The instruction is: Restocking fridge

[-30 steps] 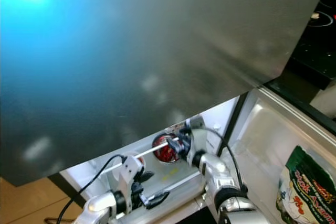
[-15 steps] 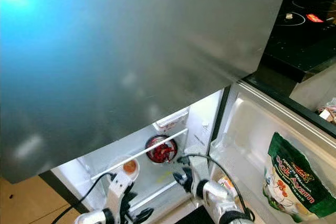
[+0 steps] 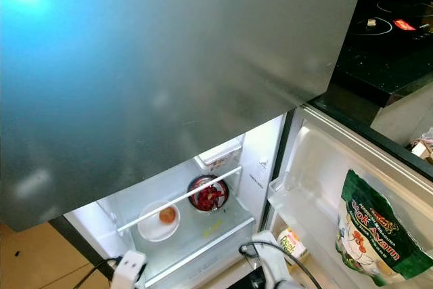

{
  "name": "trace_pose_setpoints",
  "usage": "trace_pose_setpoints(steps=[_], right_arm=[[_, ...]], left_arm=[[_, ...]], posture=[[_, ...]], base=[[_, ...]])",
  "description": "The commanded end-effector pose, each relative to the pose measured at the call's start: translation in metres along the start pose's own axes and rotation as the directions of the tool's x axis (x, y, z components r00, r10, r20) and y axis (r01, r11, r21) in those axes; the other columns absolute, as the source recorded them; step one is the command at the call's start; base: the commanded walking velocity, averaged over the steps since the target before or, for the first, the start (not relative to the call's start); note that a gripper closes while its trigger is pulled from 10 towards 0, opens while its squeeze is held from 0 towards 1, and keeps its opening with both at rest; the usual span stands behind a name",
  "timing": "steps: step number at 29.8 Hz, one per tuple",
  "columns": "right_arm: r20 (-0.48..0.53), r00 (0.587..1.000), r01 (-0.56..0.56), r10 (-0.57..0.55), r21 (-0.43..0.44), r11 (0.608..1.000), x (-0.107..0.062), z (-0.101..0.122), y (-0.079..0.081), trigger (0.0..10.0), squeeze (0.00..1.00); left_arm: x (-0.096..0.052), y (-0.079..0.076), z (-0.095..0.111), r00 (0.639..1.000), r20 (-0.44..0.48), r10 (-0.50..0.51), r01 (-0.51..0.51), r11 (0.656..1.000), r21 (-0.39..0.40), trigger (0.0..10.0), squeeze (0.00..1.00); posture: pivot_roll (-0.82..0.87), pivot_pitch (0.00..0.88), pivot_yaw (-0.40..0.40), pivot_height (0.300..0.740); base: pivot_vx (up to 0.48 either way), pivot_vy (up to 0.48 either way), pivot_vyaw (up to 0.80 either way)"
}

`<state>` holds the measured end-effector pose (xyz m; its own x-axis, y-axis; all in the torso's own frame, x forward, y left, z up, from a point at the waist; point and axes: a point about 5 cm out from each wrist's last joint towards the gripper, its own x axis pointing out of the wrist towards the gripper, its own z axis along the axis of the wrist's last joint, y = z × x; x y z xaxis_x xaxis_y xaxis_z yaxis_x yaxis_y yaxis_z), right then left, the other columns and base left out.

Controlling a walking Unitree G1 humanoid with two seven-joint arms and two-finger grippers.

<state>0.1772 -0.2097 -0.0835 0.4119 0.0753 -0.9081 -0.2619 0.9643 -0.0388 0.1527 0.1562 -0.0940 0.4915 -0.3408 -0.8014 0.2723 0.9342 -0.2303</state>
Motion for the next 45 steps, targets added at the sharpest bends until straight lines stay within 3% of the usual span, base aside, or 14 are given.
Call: trace_pose_setpoints(steps=[1,3,6,11,16,22,29,40,45], right_arm=[[-0.013,1.000,0.018,-0.017,0.024,1.000,0.000,-0.005,0.001,10.0,0.00],[-0.028,0.999,0.044,-0.041,0.093,0.995,-0.001,-0.017,-0.001,10.0,0.00],[-0.066,0.995,0.086,-0.078,0.131,0.988,-0.003,-0.031,-0.004,10.0,0.00],[-0.170,0.981,0.112,-0.097,0.081,0.990,-0.008,-0.060,-0.006,10.0,0.00],[-0.176,0.977,0.135,-0.119,0.083,0.987,-0.010,-0.061,-0.012,10.0,0.00],[-0.161,0.975,0.164,-0.153,0.060,0.985,-0.011,-0.054,-0.020,10.0,0.00],[-0.160,0.976,0.152,-0.145,0.027,0.988,-0.010,-0.050,-0.019,10.0,0.00],[-0.208,0.970,0.130,-0.130,-0.012,0.991,-0.012,-0.065,-0.015,10.0,0.00],[-0.190,0.975,0.120,-0.119,-0.009,0.993,-0.009,-0.060,-0.010,10.0,0.00]], left_arm=[[-0.006,0.010,-0.012,0.997,-0.042,0.059,-0.061,0.997,-0.044,10.0,0.00],[-0.014,0.017,-0.034,0.987,-0.112,0.118,-0.128,0.988,-0.085,10.0,0.00],[-0.021,0.021,-0.050,0.972,-0.164,0.166,-0.184,0.978,-0.102,10.0,0.00],[-0.025,0.018,-0.065,0.955,-0.223,0.193,-0.221,0.970,-0.105,10.0,0.00],[-0.022,0.013,-0.063,0.959,-0.200,0.200,-0.232,0.961,-0.150,10.0,0.00],[-0.018,0.013,-0.054,0.962,-0.183,0.201,-0.228,0.964,-0.139,10.0,0.00],[-0.017,0.017,-0.047,0.964,-0.159,0.213,-0.238,0.958,-0.158,10.0,0.00],[-0.021,0.020,-0.054,0.956,-0.170,0.237,-0.268,0.945,-0.188,10.0,0.00],[-0.027,0.027,-0.061,0.949,-0.194,0.248,-0.282,0.943,-0.175,10.0,0.00]], posture=[[-0.01,0.015,0.036,0.740],[-0.01,0.015,0.036,0.740],[-0.01,0.008,0.029,0.740],[-0.01,0.000,0.007,0.740],[-0.01,0.000,0.004,0.740],[-0.03,0.000,-0.012,0.740],[-0.04,0.000,-0.010,0.740],[-0.01,0.000,0.005,0.740],[-0.01,0.000,0.012,0.740]], base=[[0.000,0.000,0.00],[0.000,0.000,0.00],[0.000,0.000,0.00],[-0.049,0.000,0.00],[-0.305,0.000,0.00],[-0.383,0.000,0.00],[-0.394,0.000,0.00],[-0.424,0.000,0.00],[-0.437,0.000,0.00]])
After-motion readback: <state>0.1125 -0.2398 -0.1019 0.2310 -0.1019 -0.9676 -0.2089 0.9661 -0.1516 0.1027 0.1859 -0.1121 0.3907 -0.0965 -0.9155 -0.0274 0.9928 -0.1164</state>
